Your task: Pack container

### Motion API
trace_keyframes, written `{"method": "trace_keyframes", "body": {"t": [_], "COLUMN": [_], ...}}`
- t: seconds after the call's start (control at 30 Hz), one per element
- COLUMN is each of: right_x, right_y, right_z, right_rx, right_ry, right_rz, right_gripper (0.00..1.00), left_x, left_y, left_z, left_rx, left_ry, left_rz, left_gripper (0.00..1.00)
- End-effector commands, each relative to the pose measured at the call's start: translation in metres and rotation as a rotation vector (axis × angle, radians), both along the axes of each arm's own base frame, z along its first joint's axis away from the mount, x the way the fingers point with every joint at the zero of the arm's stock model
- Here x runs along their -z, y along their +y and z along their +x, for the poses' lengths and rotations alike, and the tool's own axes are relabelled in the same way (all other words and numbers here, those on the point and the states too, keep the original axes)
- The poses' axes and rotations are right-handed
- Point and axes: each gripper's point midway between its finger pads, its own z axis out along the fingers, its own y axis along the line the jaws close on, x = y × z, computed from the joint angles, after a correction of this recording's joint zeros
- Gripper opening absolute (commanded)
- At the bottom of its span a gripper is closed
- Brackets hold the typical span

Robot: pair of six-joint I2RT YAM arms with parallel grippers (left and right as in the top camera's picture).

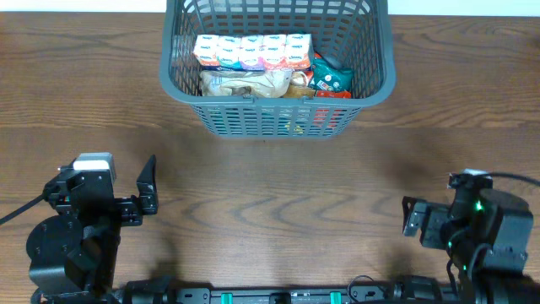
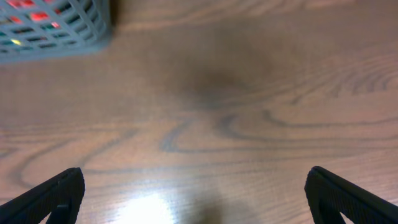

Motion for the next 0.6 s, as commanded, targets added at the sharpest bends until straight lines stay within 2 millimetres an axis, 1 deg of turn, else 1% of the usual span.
{"method": "trace_keyframes", "body": {"t": [0.0, 0.1, 0.2, 0.27, 0.43, 0.57], "right_x": [-0.016, -0.029, -0.033, -0.030, -0.014, -0.004], "right_y": [0.010, 0.014, 0.019, 0.022, 0.040, 0.049], "right_z": [-0.010, -0.013, -0.005, 0.006, 0.047, 0.068], "right_rx": [-0.039, -0.065, -0.096, -0.119, -0.217, -0.255], "right_ry": [-0.127, -0.284, -0.443, -0.523, -0.713, -0.834], "right_rz": [0.010, 0.002, -0.008, -0.006, 0.018, 0.014], "right_gripper": [0.99, 0.99, 0.99, 0.99, 0.99, 0.99], "left_x": [0.002, 0.002, 0.002, 0.002, 0.002, 0.002], "left_y": [-0.002, -0.002, -0.002, -0.002, -0.002, -0.002], "left_z": [0.000, 0.000, 0.000, 0.000, 0.000, 0.000], "left_rx": [0.012, 0.012, 0.012, 0.012, 0.012, 0.012], "left_ry": [0.003, 0.003, 0.003, 0.003, 0.003, 0.003], "left_rz": [0.006, 0.006, 0.006, 0.006, 0.006, 0.006], "left_gripper": [0.99, 0.98, 0.99, 0.99, 0.99, 0.99]}}
